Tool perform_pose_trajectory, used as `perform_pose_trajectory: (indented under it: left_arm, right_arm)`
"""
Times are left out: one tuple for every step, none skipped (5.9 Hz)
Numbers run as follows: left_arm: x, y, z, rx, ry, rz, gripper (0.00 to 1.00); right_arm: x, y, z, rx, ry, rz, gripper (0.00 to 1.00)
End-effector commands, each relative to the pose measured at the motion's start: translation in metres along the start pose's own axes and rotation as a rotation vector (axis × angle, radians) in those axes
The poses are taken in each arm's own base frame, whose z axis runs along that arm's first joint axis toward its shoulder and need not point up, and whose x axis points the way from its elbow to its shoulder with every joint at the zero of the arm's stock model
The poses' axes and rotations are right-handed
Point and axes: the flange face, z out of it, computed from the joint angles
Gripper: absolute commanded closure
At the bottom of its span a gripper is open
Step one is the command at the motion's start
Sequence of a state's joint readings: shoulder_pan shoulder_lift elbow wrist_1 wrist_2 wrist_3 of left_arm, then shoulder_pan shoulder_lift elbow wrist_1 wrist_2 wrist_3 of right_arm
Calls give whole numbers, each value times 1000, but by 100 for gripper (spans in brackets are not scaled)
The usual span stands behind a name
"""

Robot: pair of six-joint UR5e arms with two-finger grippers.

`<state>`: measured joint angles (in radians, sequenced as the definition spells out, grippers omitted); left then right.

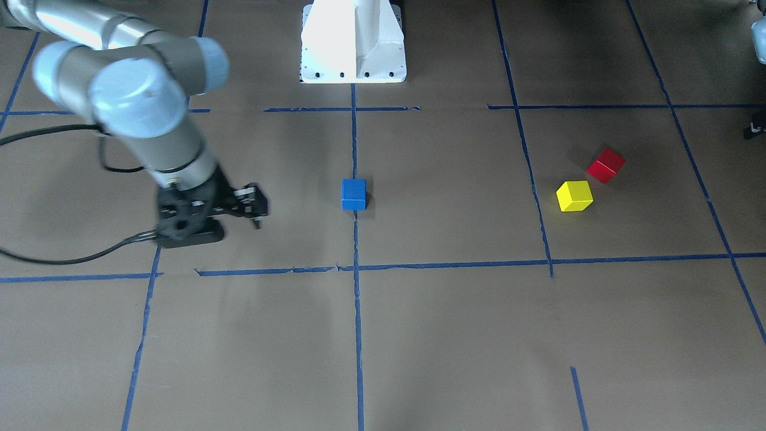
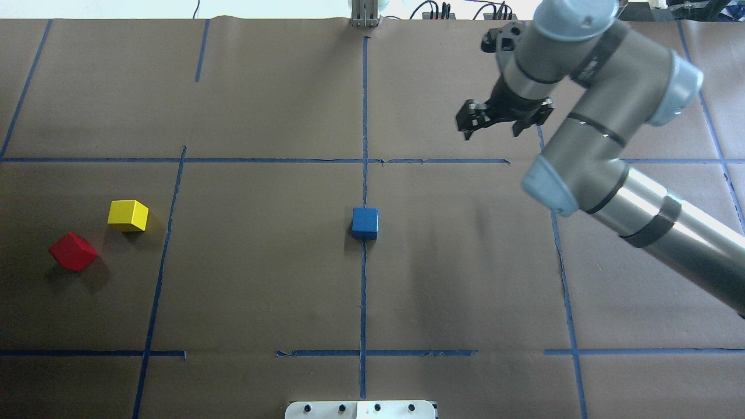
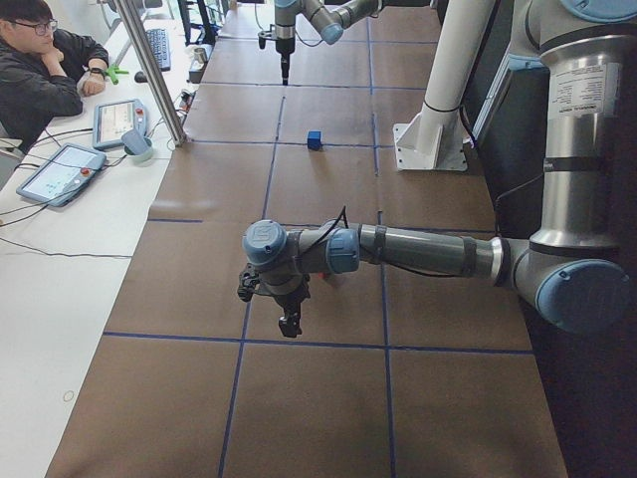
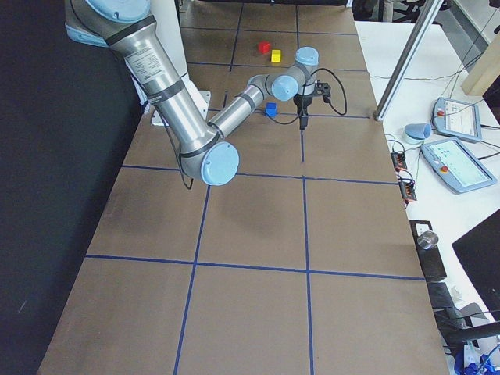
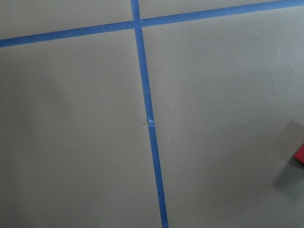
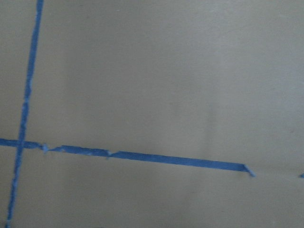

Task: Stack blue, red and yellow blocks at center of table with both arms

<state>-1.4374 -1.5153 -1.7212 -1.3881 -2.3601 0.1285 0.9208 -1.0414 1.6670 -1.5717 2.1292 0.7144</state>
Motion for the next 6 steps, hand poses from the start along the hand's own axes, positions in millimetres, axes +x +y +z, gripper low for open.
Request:
perform_pose_trajectory:
  left_arm:
    - [19,-6,-9,19,-3,36,0]
    - [31,-12,-21,44,-7,61,0]
    - [51,-39,-45,89,-14,104,0]
    - [65,-55,-60,119,-19,135,0]
    - [70,-59,-65,136,-15,161,0]
    - [72,-59,-66,182,-22,211,0]
  right_arm:
    - [205,35,-28,-30,49,-204,0]
    - [296,67,-44,-40,46,-270,0]
    - [386,118,-63,-43,16,-297,0]
    - [463,186,-71,-49,16,-305,0]
    - [497,226,-70,-63,23,-256,0]
    - [496,224,-72,-61,28,-223,0]
